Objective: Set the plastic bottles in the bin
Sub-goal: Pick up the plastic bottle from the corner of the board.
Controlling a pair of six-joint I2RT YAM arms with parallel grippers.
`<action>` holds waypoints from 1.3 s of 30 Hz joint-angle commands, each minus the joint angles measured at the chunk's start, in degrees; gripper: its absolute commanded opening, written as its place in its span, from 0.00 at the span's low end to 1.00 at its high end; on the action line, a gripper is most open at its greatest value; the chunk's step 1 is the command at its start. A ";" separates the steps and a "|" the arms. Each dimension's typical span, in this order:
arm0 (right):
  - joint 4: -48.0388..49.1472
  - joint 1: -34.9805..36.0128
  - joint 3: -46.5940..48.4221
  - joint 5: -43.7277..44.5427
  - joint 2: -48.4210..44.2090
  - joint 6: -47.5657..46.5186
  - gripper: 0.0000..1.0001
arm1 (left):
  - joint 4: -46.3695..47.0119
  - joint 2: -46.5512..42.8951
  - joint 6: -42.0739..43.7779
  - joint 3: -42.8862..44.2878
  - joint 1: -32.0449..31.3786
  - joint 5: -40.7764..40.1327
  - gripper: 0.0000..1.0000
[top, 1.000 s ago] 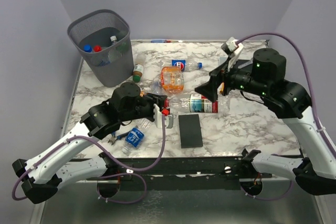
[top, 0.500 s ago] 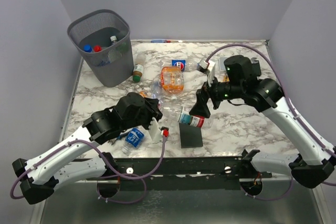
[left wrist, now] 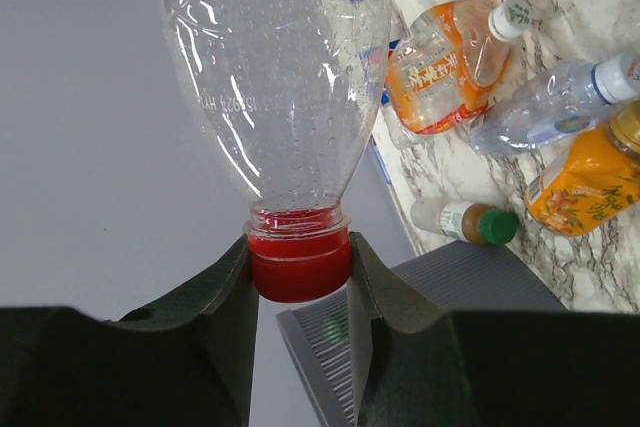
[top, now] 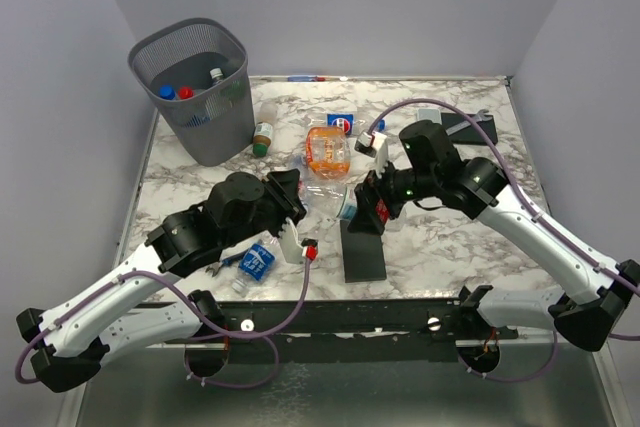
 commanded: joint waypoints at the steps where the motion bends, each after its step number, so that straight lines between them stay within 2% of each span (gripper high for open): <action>1: 3.19 1.18 -2.12 1.57 -0.43 0.25 0.93 | 1.52 0.10 1.05 2.93 -0.32 1.09 0.00; 5: 3.03 2.43 -3.24 3.98 0.38 -0.46 0.82 | 1.53 0.36 0.42 3.97 -0.33 1.94 0.00; 9: 5.22 4.74 -4.48 9.76 -1.82 -0.51 0.58 | 1.78 0.18 -0.62 4.19 -0.26 1.95 0.02; 10: 6.13 4.80 -4.94 10.24 -2.92 -0.51 0.52 | 2.19 0.01 -1.15 4.03 -0.32 1.95 0.11; 12: 7.68 4.81 -5.67 11.06 -5.34 -0.51 0.45 | 4.35 -0.50 -3.80 3.49 -0.26 2.03 0.36; 13: 8.24 4.81 -6.07 11.37 -6.64 -0.44 0.42 | 5.74 -0.77 -5.46 3.15 -0.31 1.80 0.62; 14: 8.89 4.81 -6.44 11.72 -7.95 -0.35 0.40 | 7.19 -1.03 -6.79 2.71 -0.26 1.37 0.94; 15: 9.52 4.81 -6.99 12.14 -9.52 -0.10 0.40 | 8.30 -1.27 -7.96 2.31 -0.30 0.91 0.99; 20: 15.73 4.81 -11.11 19.06 -19.29 3.59 0.36 | 12.26 -3.03 -15.93 0.40 -0.25 -0.64 0.99; 23: 26.02 4.81 -18.34 24.42 -28.17 8.55 0.36 | 19.63 -5.80 -26.42 -3.66 -0.25 -0.25 0.99; 25: 32.56 4.81 -22.59 24.94 -31.66 11.45 0.36 | 29.67 -7.74 -40.00 -7.45 -0.30 -0.84 0.99; 28: 38.01 4.81 -26.21 25.89 -33.08 13.93 0.36 | 47.08 -8.40 -76.42 -10.12 -0.25 -9.28 0.99; 29: 39.55 4.81 -27.07 26.24 -33.23 14.32 0.36 | 48.95 -7.92 -86.11 -9.20 -0.25 -15.10 0.99; 30: 41.16 4.81 -27.87 26.47 -33.45 14.57 0.36 | 49.15 -7.17 -93.27 -7.86 -0.25 -16.56 0.99; 33: 45.23 4.81 -29.67 25.89 -33.79 15.52 0.36 | 52.89 -4.94 -105.75 -5.90 -0.26 -14.72 0.99; 35: 48.12 4.81 -30.34 24.72 -33.28 16.21 0.36 | 55.55 -2.62 -111.13 -4.28 -0.30 -9.80 0.99; 37: 50.32 4.81 -30.84 23.54 -32.30 17.05 0.36 | 54.99 1.27 -115.68 -0.41 -0.26 -4.32 0.99; 39: 51.80 4.81 -30.96 22.71 -31.02 17.60 0.36 | 53.22 5.78 -120.45 3.99 -0.25 -2.14 0.99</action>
